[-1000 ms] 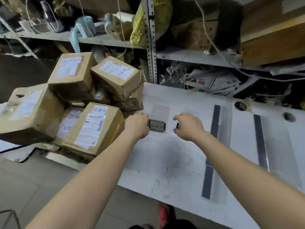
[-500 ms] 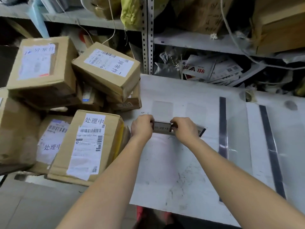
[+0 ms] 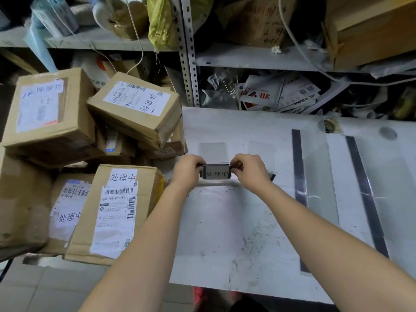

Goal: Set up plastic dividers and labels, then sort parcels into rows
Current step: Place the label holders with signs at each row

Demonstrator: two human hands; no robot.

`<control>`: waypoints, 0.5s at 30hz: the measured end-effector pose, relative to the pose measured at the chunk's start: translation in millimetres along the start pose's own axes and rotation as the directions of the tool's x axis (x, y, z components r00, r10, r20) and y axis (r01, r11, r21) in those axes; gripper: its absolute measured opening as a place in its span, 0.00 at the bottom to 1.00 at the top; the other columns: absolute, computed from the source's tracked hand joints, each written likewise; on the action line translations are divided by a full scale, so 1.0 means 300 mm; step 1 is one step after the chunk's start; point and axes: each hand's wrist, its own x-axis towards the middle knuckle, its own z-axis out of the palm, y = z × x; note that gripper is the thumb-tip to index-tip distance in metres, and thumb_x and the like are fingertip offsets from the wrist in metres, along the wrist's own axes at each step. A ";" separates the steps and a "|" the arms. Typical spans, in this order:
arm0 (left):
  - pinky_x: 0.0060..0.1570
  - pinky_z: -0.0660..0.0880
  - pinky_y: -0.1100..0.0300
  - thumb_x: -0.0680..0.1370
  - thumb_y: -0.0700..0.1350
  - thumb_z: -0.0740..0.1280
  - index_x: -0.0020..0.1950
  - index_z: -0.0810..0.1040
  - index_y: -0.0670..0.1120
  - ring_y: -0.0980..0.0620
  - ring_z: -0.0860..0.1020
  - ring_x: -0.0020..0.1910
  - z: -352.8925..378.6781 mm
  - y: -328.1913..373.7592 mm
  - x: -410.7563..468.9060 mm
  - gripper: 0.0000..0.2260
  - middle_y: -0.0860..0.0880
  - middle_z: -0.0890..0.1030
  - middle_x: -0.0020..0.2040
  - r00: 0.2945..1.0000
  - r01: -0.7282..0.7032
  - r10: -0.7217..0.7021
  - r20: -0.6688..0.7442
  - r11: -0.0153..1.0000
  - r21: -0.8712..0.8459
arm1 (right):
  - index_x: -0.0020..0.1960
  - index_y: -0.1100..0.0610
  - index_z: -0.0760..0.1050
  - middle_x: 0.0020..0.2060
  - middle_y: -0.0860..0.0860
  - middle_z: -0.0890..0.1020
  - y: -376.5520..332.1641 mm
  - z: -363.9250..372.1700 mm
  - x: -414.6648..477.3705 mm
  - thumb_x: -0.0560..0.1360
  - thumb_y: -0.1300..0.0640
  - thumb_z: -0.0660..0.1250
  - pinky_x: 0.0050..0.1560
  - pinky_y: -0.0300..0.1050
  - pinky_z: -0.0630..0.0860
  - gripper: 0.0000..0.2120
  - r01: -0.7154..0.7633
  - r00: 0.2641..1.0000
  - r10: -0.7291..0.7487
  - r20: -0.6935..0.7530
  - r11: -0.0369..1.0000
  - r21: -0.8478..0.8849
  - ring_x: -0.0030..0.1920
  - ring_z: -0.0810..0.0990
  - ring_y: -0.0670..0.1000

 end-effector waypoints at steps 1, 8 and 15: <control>0.42 0.72 0.56 0.80 0.35 0.65 0.54 0.85 0.47 0.45 0.79 0.46 -0.007 0.003 -0.001 0.12 0.47 0.83 0.47 0.999 -0.027 0.026 0.023 0.999 0.034 | 0.48 0.55 0.84 0.40 0.48 0.84 0.001 -0.007 0.001 0.74 0.65 0.73 0.47 0.45 0.78 0.07 -0.004 1.000 0.004 0.006 1.000 0.001 0.44 0.82 0.52; 0.45 0.79 0.48 0.79 0.33 0.63 0.50 0.84 0.47 0.45 0.80 0.43 -0.063 0.008 -0.013 0.13 0.47 0.82 0.42 0.995 -0.064 0.068 -0.071 0.996 0.058 | 0.44 0.53 0.81 0.39 0.46 0.83 0.010 -0.067 -0.008 0.75 0.66 0.71 0.41 0.41 0.74 0.09 -0.016 0.999 0.014 0.043 0.998 0.054 0.36 0.81 0.44; 0.45 0.75 0.51 0.80 0.33 0.61 0.50 0.82 0.42 0.46 0.77 0.45 -0.181 0.102 -0.010 0.11 0.45 0.82 0.46 0.947 -0.137 0.122 -0.297 0.990 -0.031 | 0.43 0.51 0.79 0.41 0.44 0.83 -0.061 -0.170 -0.025 0.76 0.65 0.70 0.36 0.40 0.75 0.09 0.045 0.999 -0.045 -0.005 0.996 0.078 0.35 0.80 0.41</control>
